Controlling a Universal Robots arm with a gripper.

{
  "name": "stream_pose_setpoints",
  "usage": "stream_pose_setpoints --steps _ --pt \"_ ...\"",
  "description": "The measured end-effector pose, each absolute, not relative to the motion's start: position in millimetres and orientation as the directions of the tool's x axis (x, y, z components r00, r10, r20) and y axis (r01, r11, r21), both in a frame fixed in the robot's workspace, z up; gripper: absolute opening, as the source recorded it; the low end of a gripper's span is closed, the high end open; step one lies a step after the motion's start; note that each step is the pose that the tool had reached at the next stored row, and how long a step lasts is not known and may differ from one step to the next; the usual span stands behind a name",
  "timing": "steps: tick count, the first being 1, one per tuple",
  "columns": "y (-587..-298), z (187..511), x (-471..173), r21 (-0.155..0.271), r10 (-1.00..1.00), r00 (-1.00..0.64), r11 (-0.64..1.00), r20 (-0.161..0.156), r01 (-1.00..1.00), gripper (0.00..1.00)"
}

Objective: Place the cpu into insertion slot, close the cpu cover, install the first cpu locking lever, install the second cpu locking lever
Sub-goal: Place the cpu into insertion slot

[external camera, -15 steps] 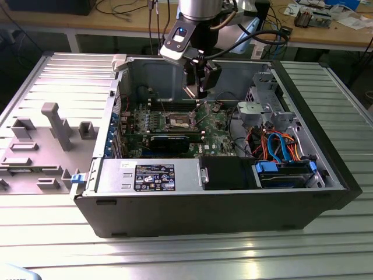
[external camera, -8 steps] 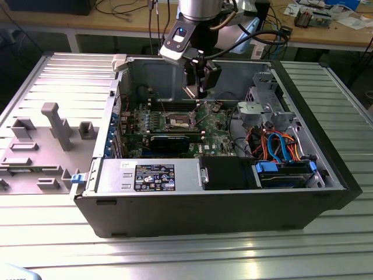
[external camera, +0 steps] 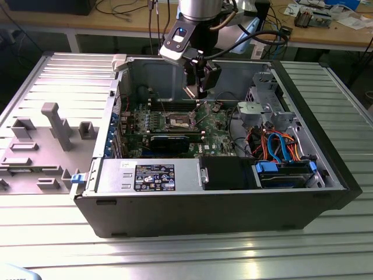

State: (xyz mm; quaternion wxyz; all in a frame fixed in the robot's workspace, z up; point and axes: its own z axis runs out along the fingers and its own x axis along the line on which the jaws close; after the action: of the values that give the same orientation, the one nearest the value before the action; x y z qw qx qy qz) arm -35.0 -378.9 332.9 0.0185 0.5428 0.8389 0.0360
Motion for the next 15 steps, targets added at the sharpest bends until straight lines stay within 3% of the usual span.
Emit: stream_pose_setpoints --steps 15 --pt "-378.9 332.5 -35.0 0.081 0.916 -0.400 0.398 0.008 0.914 0.54"
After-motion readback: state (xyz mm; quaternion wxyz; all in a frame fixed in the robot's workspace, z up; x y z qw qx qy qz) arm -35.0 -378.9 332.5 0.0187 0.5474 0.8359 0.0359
